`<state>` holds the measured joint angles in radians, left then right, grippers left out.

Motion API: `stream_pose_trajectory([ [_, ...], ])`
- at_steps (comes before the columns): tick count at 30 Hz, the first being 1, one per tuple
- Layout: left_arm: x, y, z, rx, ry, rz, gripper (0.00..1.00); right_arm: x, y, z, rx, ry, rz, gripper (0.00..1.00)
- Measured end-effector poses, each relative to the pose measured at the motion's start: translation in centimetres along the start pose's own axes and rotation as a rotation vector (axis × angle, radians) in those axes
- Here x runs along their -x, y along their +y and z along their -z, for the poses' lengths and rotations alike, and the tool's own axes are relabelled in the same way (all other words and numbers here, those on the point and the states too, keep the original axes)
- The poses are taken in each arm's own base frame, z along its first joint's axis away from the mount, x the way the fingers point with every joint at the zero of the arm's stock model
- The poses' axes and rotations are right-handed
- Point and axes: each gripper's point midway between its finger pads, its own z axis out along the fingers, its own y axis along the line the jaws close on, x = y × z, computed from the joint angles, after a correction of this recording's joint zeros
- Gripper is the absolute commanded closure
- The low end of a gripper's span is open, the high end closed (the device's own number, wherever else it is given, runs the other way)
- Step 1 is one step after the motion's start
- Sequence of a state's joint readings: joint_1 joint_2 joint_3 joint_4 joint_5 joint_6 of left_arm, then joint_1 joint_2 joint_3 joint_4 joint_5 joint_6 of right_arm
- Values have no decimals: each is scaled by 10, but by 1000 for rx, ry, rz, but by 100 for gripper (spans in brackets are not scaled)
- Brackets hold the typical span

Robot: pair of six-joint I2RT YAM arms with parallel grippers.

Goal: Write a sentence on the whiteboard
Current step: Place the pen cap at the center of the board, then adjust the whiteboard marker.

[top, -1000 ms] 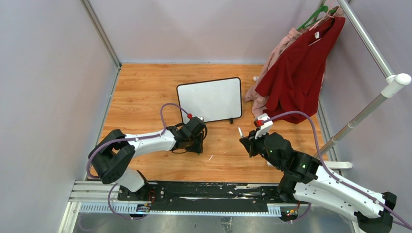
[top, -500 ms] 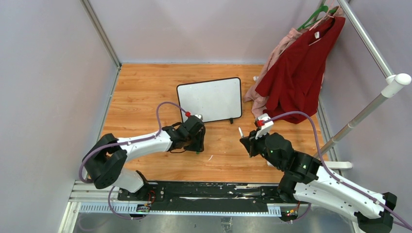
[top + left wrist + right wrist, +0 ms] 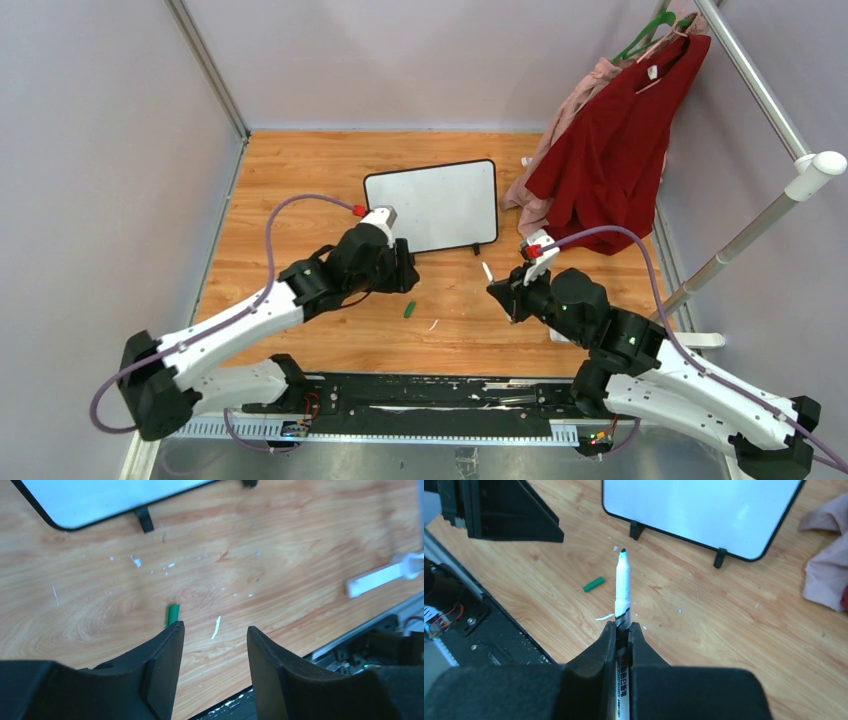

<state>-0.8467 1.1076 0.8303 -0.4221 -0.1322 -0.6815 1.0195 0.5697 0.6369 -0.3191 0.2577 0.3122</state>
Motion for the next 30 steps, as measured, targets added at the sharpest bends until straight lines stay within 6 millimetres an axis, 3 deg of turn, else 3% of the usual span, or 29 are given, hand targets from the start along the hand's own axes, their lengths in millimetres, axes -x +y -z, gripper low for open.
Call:
stream_pose_trajectory([
  [3,20,-8,24,-55,-94,0,35,12,12,3,62,-8,17,100],
  [8,67,-29,92,-246,-376,10,27,34,41,9,202,-26,41,100],
  [12,80,-40,134,-415,-565,-12,24,50,67,15,332,-39,57,100],
  [17,74,-57,160,-589,-643,-78,21,62,95,19,474,-32,68,100],
  [21,67,-83,175,-735,-616,-165,21,70,118,21,594,-24,74,100],
  [30,43,-123,184,-963,-448,-297,25,81,148,31,760,-18,84,100],
])
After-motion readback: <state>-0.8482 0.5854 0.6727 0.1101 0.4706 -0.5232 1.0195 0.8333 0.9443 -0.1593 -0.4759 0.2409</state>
